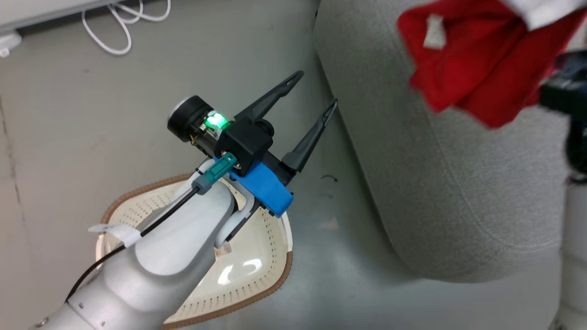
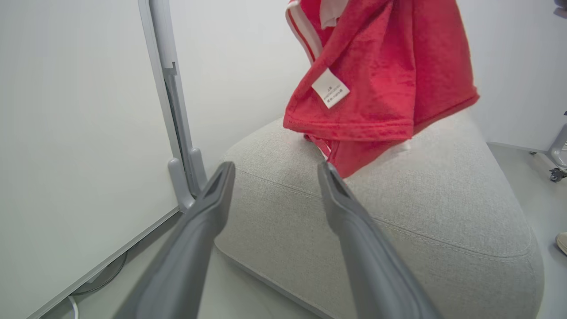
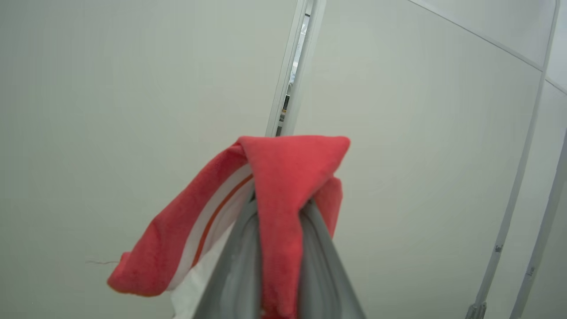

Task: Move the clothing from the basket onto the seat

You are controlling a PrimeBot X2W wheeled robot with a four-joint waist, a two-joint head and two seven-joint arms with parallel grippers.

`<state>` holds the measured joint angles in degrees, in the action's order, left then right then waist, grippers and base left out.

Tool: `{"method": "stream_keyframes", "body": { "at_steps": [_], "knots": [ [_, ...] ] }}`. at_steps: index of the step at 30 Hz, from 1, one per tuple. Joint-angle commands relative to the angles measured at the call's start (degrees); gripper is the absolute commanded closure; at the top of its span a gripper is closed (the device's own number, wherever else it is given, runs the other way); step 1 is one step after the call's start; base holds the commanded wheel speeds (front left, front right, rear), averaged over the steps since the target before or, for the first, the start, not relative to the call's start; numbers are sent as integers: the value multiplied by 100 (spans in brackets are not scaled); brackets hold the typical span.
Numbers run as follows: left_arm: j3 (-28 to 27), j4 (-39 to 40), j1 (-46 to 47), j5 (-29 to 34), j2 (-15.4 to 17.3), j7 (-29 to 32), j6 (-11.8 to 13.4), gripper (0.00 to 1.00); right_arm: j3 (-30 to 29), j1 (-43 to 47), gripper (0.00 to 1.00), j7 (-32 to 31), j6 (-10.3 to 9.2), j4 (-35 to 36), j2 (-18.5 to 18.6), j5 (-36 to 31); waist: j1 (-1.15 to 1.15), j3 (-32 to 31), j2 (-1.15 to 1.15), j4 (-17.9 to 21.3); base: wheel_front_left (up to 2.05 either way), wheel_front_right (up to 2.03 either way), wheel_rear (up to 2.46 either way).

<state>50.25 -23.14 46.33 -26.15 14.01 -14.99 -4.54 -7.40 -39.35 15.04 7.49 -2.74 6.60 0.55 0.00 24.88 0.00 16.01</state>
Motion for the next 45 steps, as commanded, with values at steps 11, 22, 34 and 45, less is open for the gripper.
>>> {"method": "stream_keyframes", "body": {
  "at_steps": [11,22,34,45],
  "knots": [
    [-72,301,401,197,289,30,69,0,-1049,-1950,100,20,1,-274,1311,47,0,1230,0,-268,0,0,0],
    [-20,554,632,299,414,145,89,0,-1709,-2363,100,20,1,-1860,2271,153,0,1882,0,-335,0,0,0],
    [42,591,692,266,441,132,100,0,-2047,-1580,100,20,1,-3020,1375,180,0,2016,0,-376,0,0,0],
    [76,484,594,233,390,66,115,0,-2064,-1141,0,19,1,-3018,1079,237,0,1769,0,-416,0,0,0]
  ]
}}
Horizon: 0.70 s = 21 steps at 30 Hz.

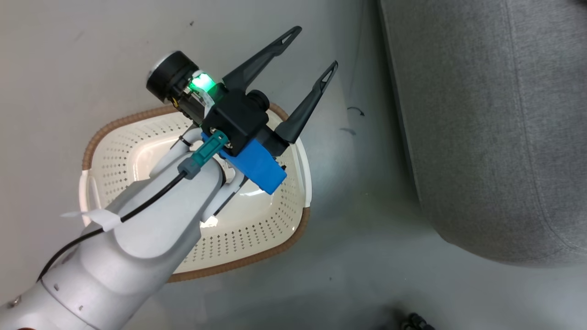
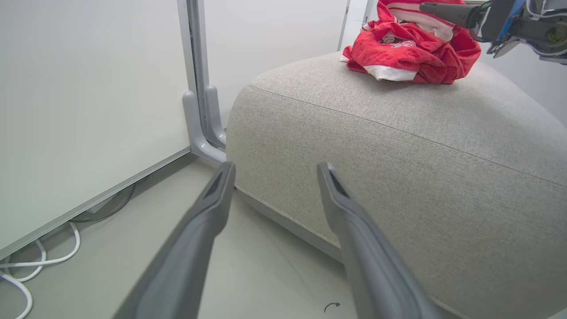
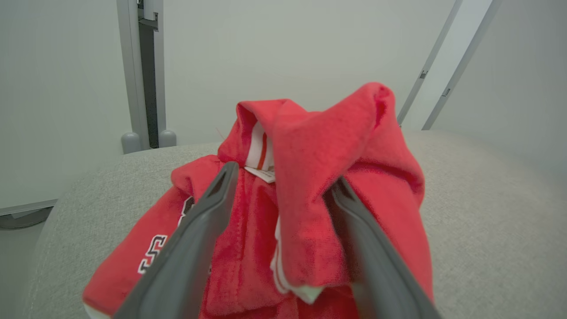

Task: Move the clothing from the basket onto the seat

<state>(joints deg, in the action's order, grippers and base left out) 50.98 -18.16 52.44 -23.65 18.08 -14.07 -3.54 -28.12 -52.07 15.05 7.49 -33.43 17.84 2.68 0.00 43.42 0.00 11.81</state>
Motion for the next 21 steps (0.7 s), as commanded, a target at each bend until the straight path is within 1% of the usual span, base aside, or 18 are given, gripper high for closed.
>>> {"method": "stream_keyframes", "body": {
  "at_steps": [1,5,9,12,15,21],
  "knots": [
    [2,-36,-49,-35,-34,-33,16,0,37,217,0,19,1,118,-63,38,0,-146,0,1,0,0,0],
    [-17,-84,-177,-66,-116,-78,35,0,131,675,0,19,1,440,-206,12,0,-424,0,10,0,0,0],
    [-76,-122,-340,-119,-188,-105,53,0,76,1171,0,20,1,729,-312,-5,0,-726,0,-13,0,0,0],
    [-169,-143,-489,-154,-234,-114,83,0,114,1542,0,19,2,1019,-457,-37,0,-961,0,-37,0,0,0],
    [-358,-61,-694,-163,-281,-115,114,0,218,1857,0,18,1,1325,-573,-28,0,-1211,0,-67,0,0,0],
    [-855,12,-1309,-145,-291,-118,199,0,684,2317,0,19,1,1811,-768,4,0,-1744,0,-213,0,0,0]
  ]
}}
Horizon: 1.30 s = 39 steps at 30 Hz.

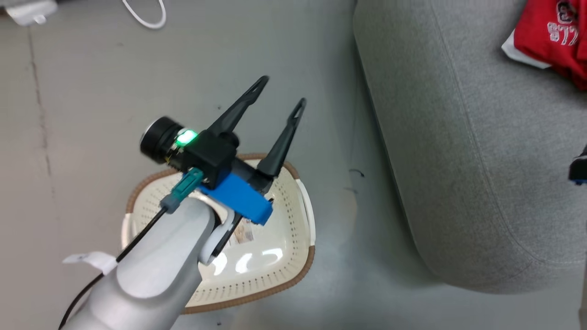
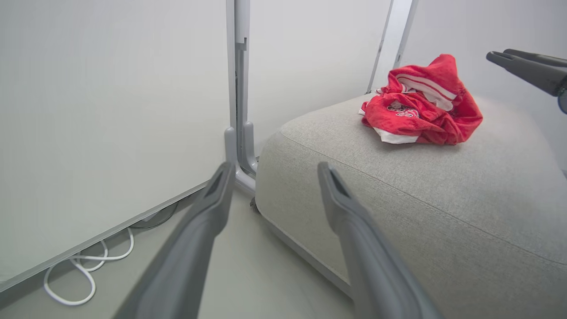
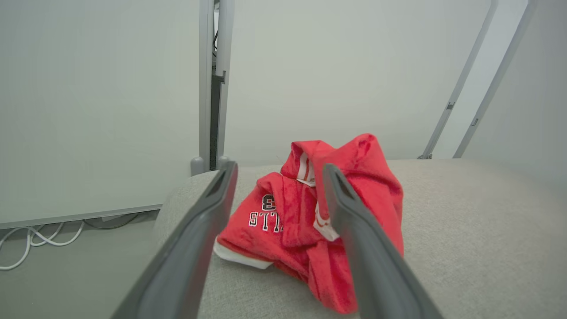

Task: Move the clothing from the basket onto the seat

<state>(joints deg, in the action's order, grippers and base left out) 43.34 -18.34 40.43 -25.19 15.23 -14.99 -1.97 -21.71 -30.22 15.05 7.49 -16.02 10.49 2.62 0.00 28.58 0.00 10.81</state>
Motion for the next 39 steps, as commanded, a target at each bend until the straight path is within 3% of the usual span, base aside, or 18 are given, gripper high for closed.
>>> {"method": "stream_keyframes", "body": {
  "at_steps": [1,8,19,29,39],
  "knots": [
    [-191,36,-225,9,-15,-26,55,0,121,190,0,19,1,137,-85,41,0,-347,0,-153,0,0,0],
    [-1136,154,-934,45,-124,-27,94,0,644,610,0,19,1,532,-303,18,0,-862,0,-512,0,0,0],
    [-2520,296,-1966,429,-491,-22,-68,0,1330,1208,0,19,2,649,-455,90,0,-1641,0,-995,0,0,0],
    [-3236,288,-2531,812,-772,-22,-293,0,1576,1857,0,19,1,759,-649,98,0,-2074,0,-1327,0,0,0],
    [-3669,277,-2991,1022,-929,-23,-403,0,1508,2310,0,19,2,827,-740,78,0,-2354,0,-1405,0,0,0]
  ]
}}
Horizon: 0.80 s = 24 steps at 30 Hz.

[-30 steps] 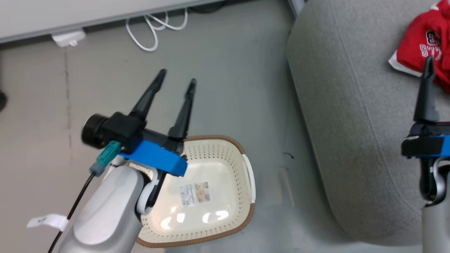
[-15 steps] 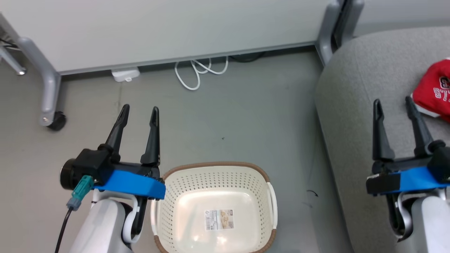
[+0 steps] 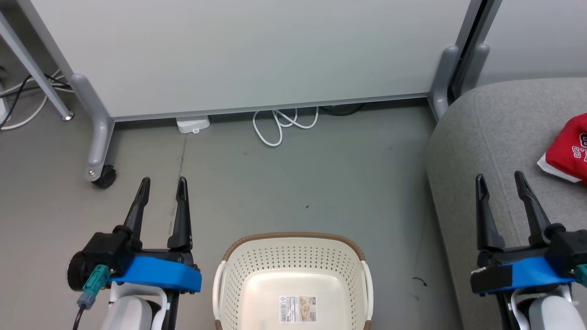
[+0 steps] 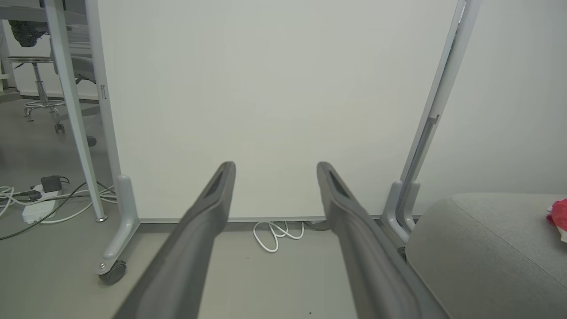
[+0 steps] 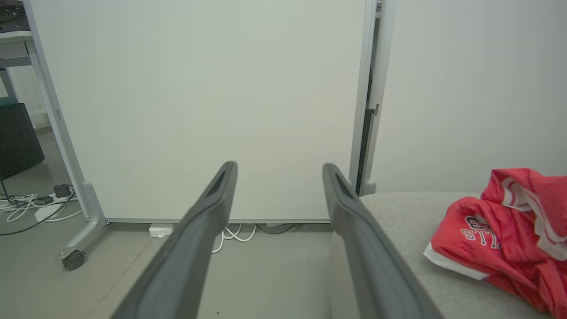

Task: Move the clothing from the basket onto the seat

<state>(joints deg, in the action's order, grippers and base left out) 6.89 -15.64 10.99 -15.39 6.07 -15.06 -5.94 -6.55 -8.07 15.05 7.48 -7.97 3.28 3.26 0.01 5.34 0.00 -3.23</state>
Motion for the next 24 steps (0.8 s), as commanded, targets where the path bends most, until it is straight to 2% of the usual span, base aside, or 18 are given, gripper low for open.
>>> {"method": "stream_keyframes", "body": {
  "at_steps": [1,10,24],
  "knots": [
    [-59,10,-95,53,-23,-16,-20,0,-13,131,0,19,3,35,-27,16,-1,-55,0,4,0,0,0],
    [-283,-20,-462,185,-139,-16,-90,0,-47,364,0,19,3,16,-44,57,-1,-317,0,160,0,0,0],
    [-305,-95,-485,298,-196,-16,-148,0,-2,447,0,19,3,15,-43,182,-1,-255,0,346,0,0,0]
  ]
}}
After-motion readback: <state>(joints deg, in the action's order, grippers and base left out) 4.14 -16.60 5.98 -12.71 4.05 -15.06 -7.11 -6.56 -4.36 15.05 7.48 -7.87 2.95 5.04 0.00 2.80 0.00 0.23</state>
